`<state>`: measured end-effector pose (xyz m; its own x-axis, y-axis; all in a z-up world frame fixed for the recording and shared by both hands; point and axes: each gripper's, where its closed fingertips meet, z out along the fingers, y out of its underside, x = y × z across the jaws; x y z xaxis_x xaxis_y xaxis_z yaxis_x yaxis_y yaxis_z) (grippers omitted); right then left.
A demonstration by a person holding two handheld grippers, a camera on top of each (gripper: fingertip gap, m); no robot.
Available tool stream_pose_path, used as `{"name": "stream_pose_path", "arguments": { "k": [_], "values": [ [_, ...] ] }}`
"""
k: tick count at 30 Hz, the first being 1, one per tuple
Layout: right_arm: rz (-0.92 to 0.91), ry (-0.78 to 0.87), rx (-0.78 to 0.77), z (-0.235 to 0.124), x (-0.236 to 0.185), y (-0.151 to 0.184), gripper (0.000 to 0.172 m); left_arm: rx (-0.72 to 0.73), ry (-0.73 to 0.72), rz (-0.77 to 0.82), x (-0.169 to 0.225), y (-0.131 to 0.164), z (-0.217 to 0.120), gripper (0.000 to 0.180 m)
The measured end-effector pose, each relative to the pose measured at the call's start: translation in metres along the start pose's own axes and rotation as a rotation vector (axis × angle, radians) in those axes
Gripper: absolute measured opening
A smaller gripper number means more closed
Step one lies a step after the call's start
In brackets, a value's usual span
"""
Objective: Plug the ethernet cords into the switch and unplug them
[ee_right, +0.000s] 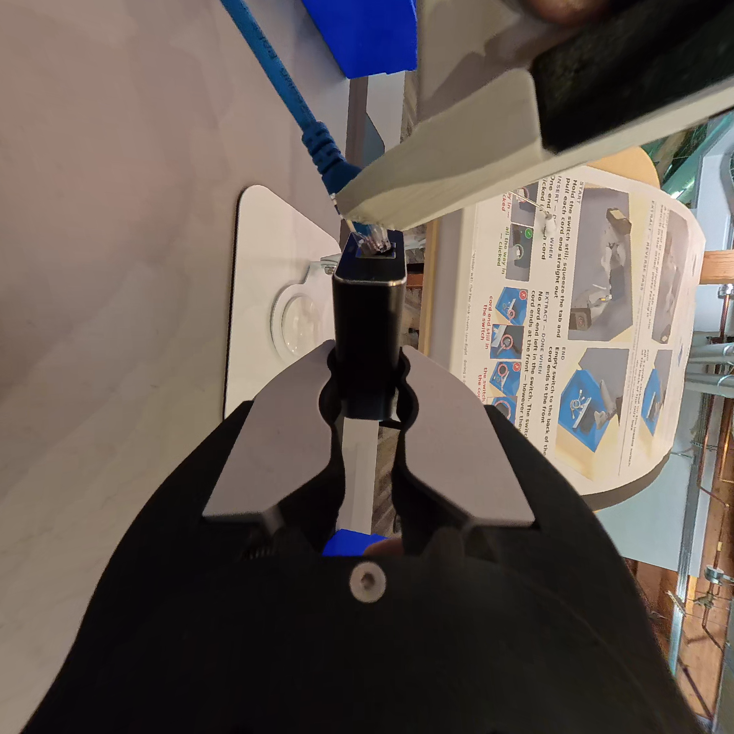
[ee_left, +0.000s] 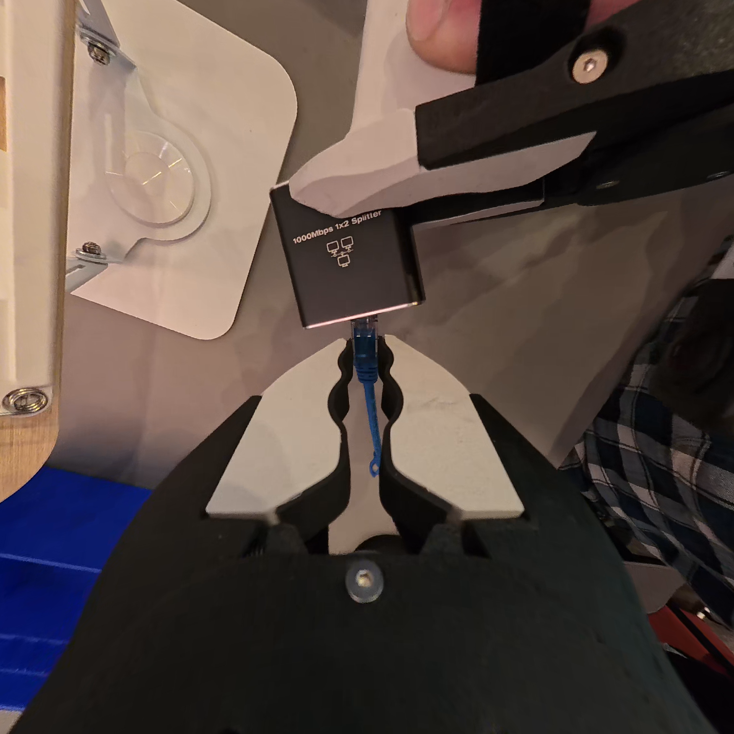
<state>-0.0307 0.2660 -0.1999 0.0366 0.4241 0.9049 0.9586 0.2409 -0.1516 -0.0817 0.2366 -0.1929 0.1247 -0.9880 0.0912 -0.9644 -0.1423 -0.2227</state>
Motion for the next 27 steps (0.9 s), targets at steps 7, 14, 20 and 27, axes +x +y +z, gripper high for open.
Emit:
{"name": "stream_pose_path", "arguments": {
  "k": [7, 14, 20, 27],
  "values": [
    [-0.045, -0.007, -0.030, 0.003, -0.006, -0.003, 0.025, -0.059, 0.030, 0.003, -0.001, 0.007, 0.008, 0.011],
    [-0.064, -0.037, -0.062, 0.009, -0.016, -0.004, 0.025, -0.124, 0.063, -0.016, -0.002, 0.013, 0.017, 0.011],
    [-0.052, -0.034, -0.070, 0.011, -0.018, -0.004, 0.025, -0.132, 0.087, -0.034, -0.001, 0.013, 0.017, 0.011],
    [-0.022, -0.055, -0.032, 0.014, -0.018, 0.000, 0.025, -0.062, 0.080, -0.025, 0.001, 0.011, 0.021, 0.011]
  ]
}}
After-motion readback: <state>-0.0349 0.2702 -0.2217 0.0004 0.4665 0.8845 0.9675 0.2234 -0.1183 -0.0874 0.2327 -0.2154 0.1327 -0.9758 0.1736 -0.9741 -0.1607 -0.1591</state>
